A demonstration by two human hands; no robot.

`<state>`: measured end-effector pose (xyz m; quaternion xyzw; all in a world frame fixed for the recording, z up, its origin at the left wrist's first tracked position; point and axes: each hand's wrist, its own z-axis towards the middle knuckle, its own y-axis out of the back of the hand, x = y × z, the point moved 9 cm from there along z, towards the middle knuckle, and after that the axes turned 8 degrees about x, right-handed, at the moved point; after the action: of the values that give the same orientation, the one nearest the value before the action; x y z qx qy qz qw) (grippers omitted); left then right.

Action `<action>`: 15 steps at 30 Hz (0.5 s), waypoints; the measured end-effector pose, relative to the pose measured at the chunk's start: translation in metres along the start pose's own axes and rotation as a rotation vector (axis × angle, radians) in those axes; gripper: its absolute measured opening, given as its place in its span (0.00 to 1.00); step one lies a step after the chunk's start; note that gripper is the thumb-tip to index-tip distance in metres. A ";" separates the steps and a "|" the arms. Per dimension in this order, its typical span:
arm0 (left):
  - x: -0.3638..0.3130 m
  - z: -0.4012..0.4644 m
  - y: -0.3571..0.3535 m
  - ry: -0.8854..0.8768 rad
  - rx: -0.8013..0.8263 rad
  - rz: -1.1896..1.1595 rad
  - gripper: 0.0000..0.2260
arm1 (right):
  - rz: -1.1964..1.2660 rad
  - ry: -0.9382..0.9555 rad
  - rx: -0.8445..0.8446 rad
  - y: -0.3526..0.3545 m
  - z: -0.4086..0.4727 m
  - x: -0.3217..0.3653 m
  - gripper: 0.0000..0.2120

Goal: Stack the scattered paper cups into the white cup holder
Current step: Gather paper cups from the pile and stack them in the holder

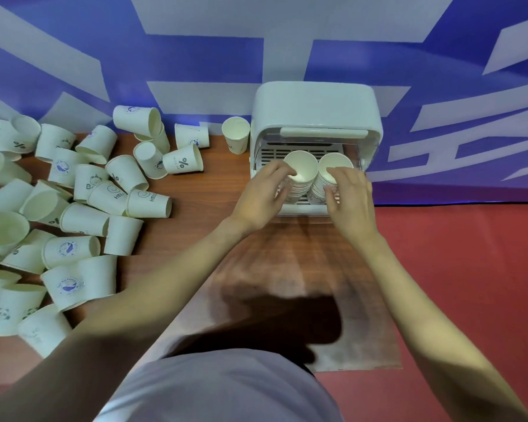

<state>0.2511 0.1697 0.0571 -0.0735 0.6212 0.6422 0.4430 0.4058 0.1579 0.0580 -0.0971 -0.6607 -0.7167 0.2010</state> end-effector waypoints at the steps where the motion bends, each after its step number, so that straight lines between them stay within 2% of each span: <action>1: 0.004 -0.014 0.009 0.030 -0.025 -0.001 0.10 | 0.020 0.027 -0.012 0.000 -0.004 0.010 0.15; 5: 0.040 -0.093 0.046 0.197 -0.084 0.034 0.12 | 0.038 0.143 0.114 -0.031 -0.024 0.059 0.15; 10: 0.087 -0.209 0.087 0.464 -0.186 0.079 0.14 | 0.008 0.254 0.439 -0.102 -0.067 0.137 0.20; 15: 0.110 -0.312 0.120 0.653 -0.318 0.138 0.12 | 0.000 0.437 0.665 -0.157 -0.109 0.221 0.21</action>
<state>-0.0363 -0.0267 0.0065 -0.3005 0.6257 0.7019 0.1598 0.1550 0.0224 -0.0064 0.1281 -0.7982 -0.4676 0.3574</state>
